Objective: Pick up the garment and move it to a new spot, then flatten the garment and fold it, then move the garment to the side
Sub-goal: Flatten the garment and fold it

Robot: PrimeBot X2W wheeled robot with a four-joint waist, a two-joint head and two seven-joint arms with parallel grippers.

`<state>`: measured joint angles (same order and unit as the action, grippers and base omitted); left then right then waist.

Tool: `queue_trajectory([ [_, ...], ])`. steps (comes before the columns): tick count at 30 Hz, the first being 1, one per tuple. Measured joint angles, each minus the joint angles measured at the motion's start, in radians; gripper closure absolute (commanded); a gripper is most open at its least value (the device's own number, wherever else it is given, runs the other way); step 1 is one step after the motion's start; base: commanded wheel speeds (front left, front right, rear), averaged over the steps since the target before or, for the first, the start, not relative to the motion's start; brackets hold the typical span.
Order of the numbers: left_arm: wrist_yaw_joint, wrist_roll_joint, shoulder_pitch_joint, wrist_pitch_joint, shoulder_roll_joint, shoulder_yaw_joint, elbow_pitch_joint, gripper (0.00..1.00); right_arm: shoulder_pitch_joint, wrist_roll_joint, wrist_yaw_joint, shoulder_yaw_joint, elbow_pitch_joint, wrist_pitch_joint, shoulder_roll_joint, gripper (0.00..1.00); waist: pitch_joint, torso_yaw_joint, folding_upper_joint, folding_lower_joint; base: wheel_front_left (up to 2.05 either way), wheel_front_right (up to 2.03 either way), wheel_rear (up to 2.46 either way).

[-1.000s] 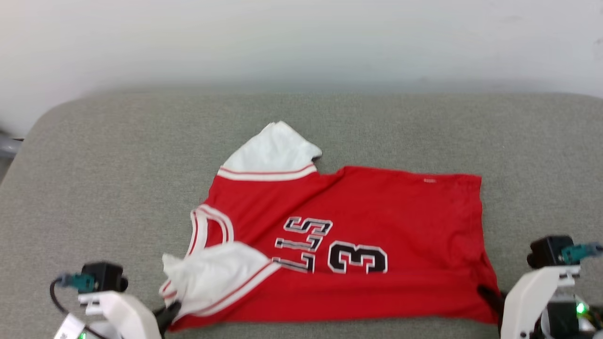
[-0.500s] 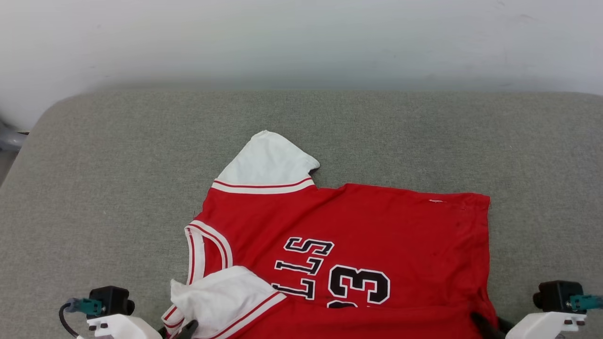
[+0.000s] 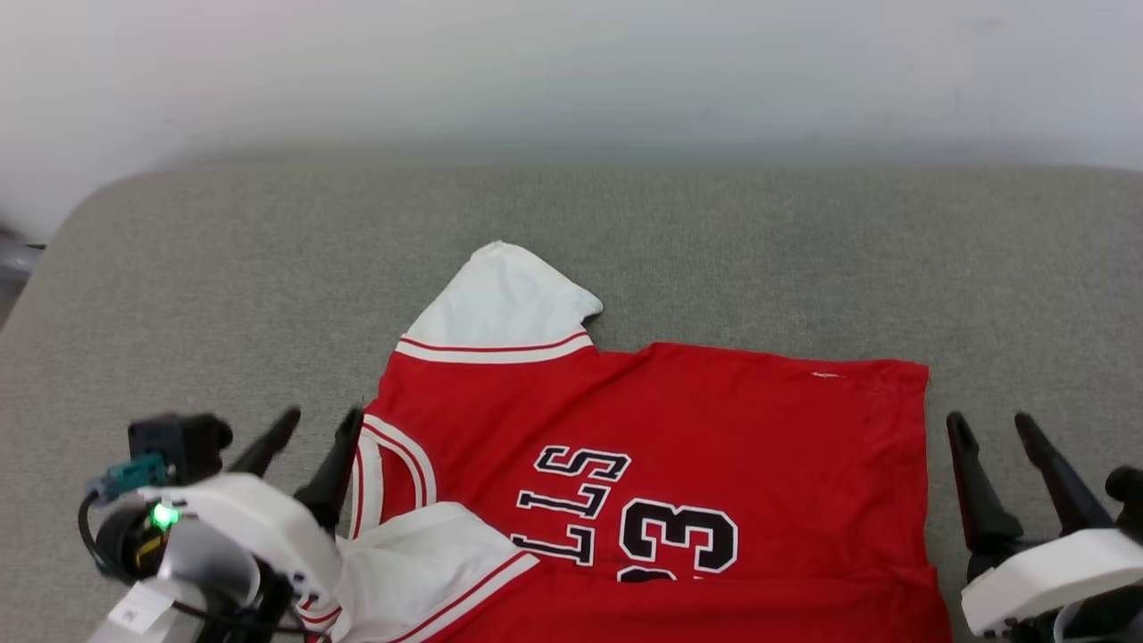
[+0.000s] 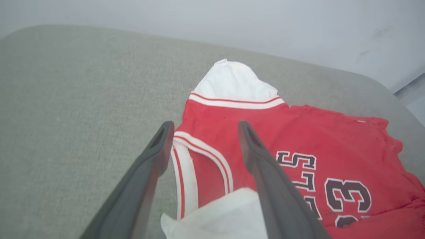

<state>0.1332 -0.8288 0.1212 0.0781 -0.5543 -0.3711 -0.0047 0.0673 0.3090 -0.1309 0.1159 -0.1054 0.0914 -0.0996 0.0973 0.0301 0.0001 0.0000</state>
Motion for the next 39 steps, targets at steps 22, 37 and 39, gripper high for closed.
queue_trajectory([
  [22,-0.209,0.038,0.606,0.097,0.019,-0.044,0.330,0.00,-0.213,-0.049,0.000,-0.014,-0.085,-0.057,0.045,0.00,0.273,-0.157,0.0000,0.0002,0.00,0.00,0.00],
  [37,-0.239,-0.107,0.796,0.604,-0.124,-0.090,0.506,0.00,-0.229,0.036,0.000,-0.036,0.005,-0.119,0.047,0.00,0.389,-0.283,-0.0001,0.0001,0.00,0.00,0.00],
  [39,-0.235,-0.121,0.807,0.647,-0.126,-0.096,0.518,0.00,-0.232,0.049,0.000,-0.040,0.015,-0.127,0.048,0.00,0.402,-0.293,-0.0001,0.0001,0.00,0.00,0.00],
])
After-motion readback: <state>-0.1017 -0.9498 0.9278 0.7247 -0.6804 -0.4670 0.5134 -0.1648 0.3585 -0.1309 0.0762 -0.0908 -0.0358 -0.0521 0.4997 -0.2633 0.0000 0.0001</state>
